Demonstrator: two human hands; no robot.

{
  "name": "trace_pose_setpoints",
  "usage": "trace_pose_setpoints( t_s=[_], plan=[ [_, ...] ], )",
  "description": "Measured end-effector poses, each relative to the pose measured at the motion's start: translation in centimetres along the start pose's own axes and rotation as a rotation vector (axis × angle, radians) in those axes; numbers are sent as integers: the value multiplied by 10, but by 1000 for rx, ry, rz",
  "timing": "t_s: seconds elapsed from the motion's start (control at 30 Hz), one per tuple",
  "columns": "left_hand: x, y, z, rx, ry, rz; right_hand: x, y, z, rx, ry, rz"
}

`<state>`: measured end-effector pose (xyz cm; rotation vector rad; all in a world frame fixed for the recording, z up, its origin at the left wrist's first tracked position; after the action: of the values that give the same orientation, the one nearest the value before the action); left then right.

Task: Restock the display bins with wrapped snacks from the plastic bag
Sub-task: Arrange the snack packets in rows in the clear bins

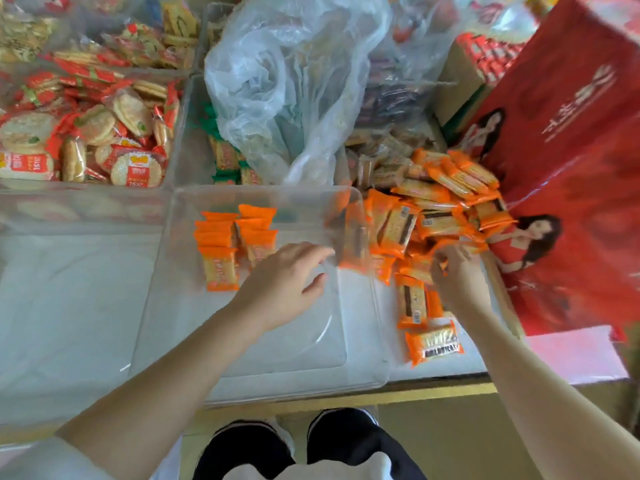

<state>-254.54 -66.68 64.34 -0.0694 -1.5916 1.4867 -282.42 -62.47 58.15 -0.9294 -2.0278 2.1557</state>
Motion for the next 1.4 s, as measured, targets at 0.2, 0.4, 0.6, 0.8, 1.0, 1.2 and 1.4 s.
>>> trace_pose_setpoints(
  t_s=[0.2,0.4,0.6,0.8,1.0,1.2,1.4],
  plan=[
    [67,49,47,-30,6,41,71,47,24,-373,-57,-204],
    [101,92,65,-63,-120,32,75,54,38,-305,-179,-308],
    [117,148,70,-164,-353,59,91,48,46,-319,-302,-250],
    [88,214,65,-267,-633,170,103,43,34,-375,-268,-136],
    [67,249,63,-263,-838,233,126,28,28,-427,-78,116],
    [63,255,71,-218,-895,212,122,-12,23,-330,-114,382],
    [75,222,70,-112,-927,-231,119,-25,21,-328,131,901]
  ],
)
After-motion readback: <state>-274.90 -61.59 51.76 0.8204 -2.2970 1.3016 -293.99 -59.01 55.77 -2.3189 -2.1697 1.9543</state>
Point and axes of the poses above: each hand's wrist, its own z-axis towards the middle knuckle, its own y-axis out of the palm, x = y × z, the point moved 5 cm from there along z, towards the middle knuckle
